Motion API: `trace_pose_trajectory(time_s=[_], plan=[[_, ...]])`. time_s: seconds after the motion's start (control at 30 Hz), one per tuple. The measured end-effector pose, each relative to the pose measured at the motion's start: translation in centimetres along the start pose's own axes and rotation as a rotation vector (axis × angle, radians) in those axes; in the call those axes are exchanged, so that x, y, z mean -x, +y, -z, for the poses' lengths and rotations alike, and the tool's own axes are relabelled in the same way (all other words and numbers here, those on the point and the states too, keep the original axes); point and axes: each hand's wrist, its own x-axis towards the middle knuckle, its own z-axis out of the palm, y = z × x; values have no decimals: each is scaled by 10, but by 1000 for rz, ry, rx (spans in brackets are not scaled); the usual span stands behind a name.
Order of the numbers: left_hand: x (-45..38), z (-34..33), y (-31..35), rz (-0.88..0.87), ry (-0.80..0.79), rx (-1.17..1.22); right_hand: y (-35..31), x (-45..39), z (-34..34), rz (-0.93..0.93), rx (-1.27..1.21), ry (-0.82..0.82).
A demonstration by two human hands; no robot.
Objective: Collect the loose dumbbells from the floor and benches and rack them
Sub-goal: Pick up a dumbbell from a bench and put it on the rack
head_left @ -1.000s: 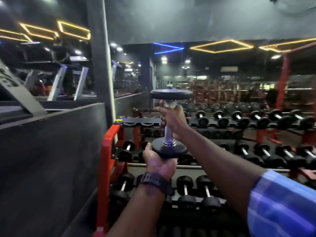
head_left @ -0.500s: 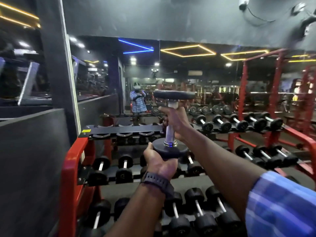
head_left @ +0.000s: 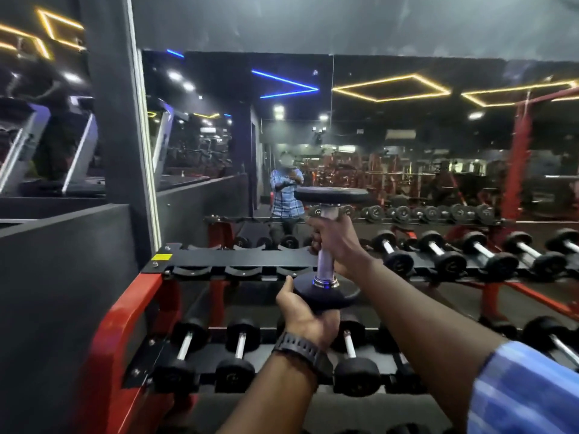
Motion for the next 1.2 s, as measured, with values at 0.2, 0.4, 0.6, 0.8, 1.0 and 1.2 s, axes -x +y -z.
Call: trace_pose_trajectory(time_s=[0.2,0.4,0.6,0.8,1.0,1.2], plan=[[-150,12,33,44,29,25,75,-139,-10,7,75,-17],[-300,16,73,129,115,-49,134,-272,-18,-74,208,-32],[-421,25,98,110,291,-149,191,-389,-11,-187,269,-30],[-522,33,105,70,384,-235,266,-509,9,-319,362,-120],[-604,40,108,121,461,-264,347,-588,15,-271,682,-137],[-646,61,129,205,565,-319,405,-614,13,-349,635,-73]])
